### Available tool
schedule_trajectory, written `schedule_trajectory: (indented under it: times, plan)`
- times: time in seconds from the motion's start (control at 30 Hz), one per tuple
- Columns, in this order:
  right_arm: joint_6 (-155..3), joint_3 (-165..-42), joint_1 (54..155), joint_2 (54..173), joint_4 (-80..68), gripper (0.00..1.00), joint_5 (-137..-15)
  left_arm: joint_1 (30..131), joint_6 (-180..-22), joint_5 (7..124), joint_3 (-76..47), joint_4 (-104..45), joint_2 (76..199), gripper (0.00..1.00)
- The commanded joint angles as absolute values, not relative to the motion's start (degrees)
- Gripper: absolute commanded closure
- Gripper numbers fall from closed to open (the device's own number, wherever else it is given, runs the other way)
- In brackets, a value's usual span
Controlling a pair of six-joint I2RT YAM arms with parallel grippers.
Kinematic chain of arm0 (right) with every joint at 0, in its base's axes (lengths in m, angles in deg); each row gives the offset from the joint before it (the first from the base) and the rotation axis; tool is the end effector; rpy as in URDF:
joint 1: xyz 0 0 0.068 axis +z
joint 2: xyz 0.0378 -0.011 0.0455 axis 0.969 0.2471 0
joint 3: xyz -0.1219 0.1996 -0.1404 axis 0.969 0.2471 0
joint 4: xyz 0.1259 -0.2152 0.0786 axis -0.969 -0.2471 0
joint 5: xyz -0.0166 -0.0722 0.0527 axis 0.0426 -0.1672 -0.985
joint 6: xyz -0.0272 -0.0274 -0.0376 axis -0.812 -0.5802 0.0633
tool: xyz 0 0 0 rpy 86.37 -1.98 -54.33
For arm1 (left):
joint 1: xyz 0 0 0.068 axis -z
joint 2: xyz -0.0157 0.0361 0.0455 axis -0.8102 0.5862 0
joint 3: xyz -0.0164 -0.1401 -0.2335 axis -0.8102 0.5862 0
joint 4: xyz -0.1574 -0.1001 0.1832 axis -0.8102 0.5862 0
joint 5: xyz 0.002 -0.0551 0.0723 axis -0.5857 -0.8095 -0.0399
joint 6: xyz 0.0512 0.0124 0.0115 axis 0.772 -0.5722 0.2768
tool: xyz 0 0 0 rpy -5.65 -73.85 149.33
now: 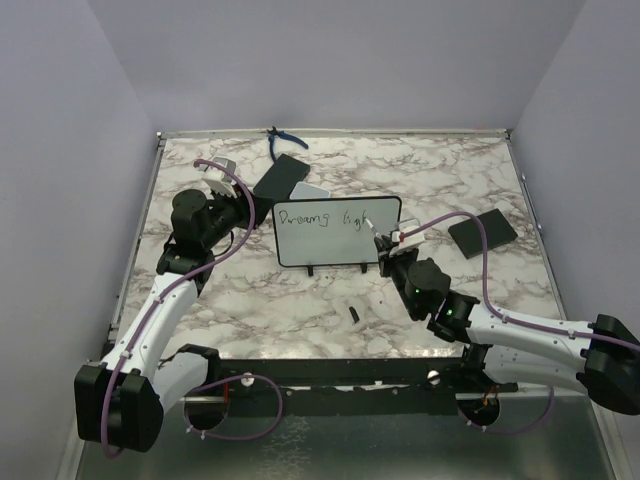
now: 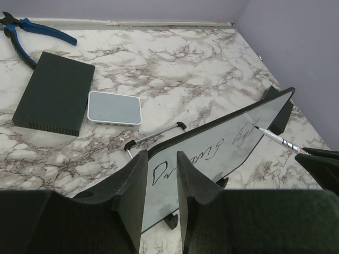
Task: Write a sentence on the whiteboard
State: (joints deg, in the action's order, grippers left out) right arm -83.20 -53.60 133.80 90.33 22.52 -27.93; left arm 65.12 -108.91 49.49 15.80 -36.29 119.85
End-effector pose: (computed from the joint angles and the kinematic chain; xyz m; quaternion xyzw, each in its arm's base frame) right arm 0.1363 0.1751 0.2501 -0.1309 0.7150 0.0851 0.6815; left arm 0.2293 -0.0596 0.3136 0.0844 0.7409 -0.3240 0.5822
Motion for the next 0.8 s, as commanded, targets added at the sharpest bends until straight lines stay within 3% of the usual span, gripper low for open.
schedule_trajectory:
  times: [0.0,0.77]
  plan:
    - [-83.9,-54.6,133.6,90.2,24.0,1.00,-24.9,65.4,-108.6,49.4,16.6,-37.5,118.9,0.70]
    - [-78.7,-53.2,133.6,89.5,18.8,0.99,-24.1,65.4,-108.6,49.4,16.5,-37.5,118.8,0.70]
